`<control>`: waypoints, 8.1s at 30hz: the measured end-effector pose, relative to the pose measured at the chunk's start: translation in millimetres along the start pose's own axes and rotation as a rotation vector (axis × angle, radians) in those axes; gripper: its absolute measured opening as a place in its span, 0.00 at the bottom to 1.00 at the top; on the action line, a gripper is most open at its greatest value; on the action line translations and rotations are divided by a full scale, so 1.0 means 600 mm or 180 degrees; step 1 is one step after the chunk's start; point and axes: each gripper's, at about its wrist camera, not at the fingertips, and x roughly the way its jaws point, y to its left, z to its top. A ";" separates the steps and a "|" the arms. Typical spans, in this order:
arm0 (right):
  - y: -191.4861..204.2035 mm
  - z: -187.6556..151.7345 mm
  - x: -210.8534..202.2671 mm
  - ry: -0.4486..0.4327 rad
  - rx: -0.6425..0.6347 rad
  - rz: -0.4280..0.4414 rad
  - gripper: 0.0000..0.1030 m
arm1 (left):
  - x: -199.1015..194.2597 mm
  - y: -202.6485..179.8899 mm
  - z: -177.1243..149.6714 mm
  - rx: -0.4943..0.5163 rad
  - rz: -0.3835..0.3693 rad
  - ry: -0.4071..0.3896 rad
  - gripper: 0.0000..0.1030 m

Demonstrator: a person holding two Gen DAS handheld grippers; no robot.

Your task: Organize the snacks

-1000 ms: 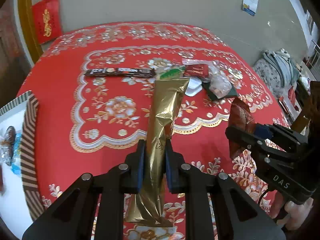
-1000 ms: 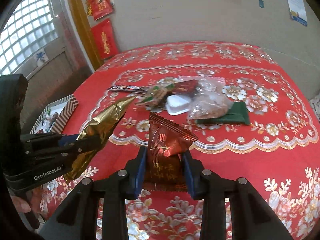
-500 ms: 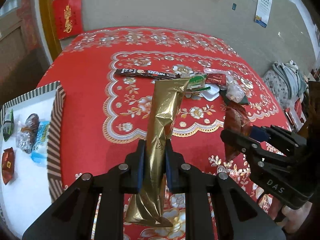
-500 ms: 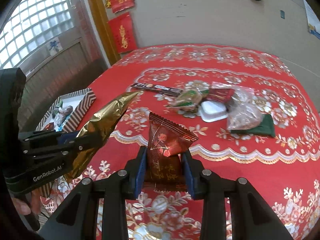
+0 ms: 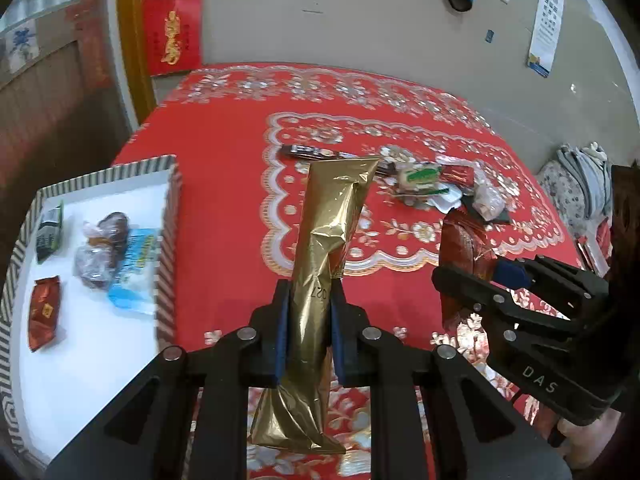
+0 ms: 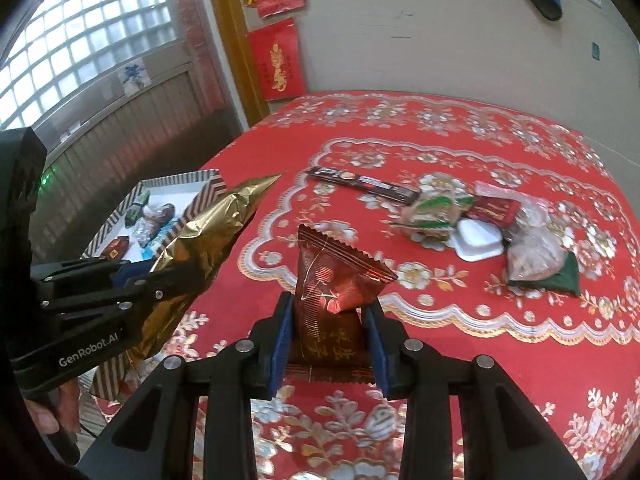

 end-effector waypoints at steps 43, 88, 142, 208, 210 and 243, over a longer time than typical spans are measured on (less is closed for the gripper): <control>0.322 0.076 0.135 0.0300 -0.0844 0.0724 0.34 | -0.050 0.315 -0.067 -0.0866 0.0794 -0.0007 0.15; 0.308 0.054 0.124 0.0371 -0.0606 0.0898 0.71 | -0.058 0.303 -0.062 -0.0912 0.1019 -0.0140 0.64; -0.254 -0.020 -0.029 0.0077 0.0826 -0.0504 0.77 | 0.147 -0.175 0.122 0.0179 0.0034 0.0303 0.72; -0.250 0.004 0.007 0.0188 0.0293 -0.0482 0.34 | 0.202 -0.157 0.110 0.0085 -0.0328 0.0536 0.46; -0.240 -0.011 0.011 0.0294 0.0247 -0.0483 0.34 | 0.197 -0.153 0.101 0.0096 -0.0317 0.0536 0.46; -0.140 -0.017 -0.021 0.0061 0.0216 -0.0144 0.44 | 0.094 -0.093 0.063 0.0150 0.0020 0.0196 0.46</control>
